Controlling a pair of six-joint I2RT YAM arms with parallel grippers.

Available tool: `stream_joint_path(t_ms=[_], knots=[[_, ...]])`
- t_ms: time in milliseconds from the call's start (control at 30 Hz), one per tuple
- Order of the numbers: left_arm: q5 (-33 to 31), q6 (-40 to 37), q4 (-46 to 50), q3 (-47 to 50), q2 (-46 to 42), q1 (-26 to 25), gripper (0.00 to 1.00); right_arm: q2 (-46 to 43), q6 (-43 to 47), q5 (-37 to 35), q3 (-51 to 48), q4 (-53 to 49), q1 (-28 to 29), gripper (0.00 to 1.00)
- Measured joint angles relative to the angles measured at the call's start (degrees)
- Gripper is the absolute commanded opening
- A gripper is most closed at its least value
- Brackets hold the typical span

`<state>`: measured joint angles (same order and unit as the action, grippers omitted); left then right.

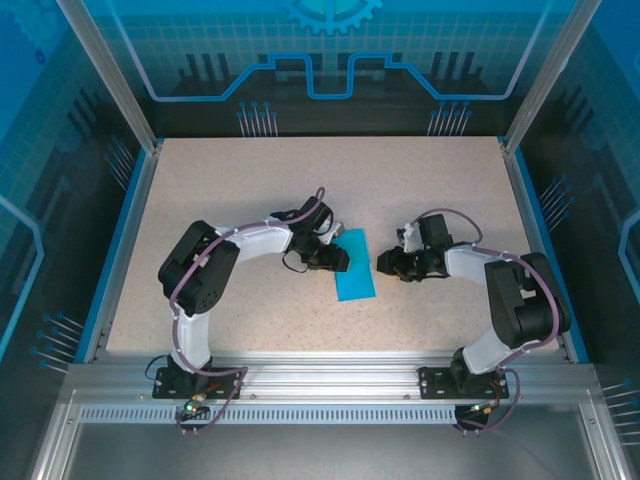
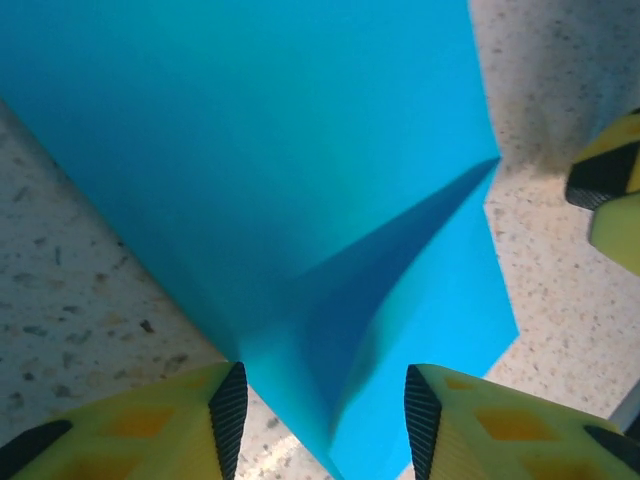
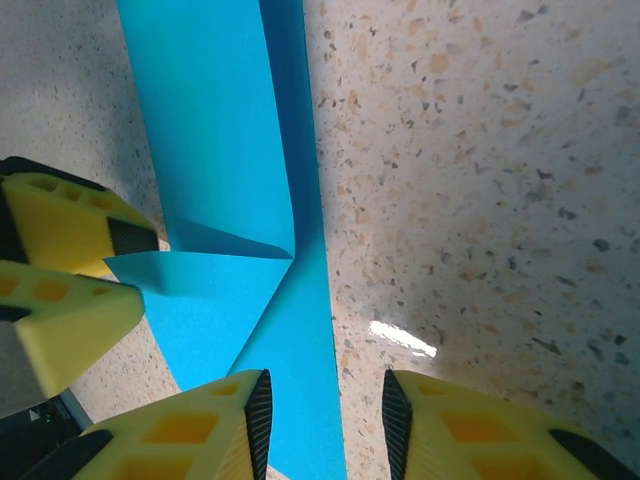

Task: Fold a paper plane with a square sheet of paper (fold left side to right side)
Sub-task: Turn over the paper at the center of the table.

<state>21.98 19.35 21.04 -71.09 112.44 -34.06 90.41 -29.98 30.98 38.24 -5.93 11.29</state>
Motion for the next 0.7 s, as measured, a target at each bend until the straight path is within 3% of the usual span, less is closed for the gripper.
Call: stream_joint_path(t_ms=[300,700], knots=[[-0.11,-0.33,-0.66,0.02,0.46,0.00,0.13,0.00,-0.28,2.58,-0.48,1.42,0.00,0.36],[-1.42,-0.22,-2.12,3.87,-4.33,0.00,0.11,2.67,-4.68,7.15,-1.16,7.91,3.02,0.43]])
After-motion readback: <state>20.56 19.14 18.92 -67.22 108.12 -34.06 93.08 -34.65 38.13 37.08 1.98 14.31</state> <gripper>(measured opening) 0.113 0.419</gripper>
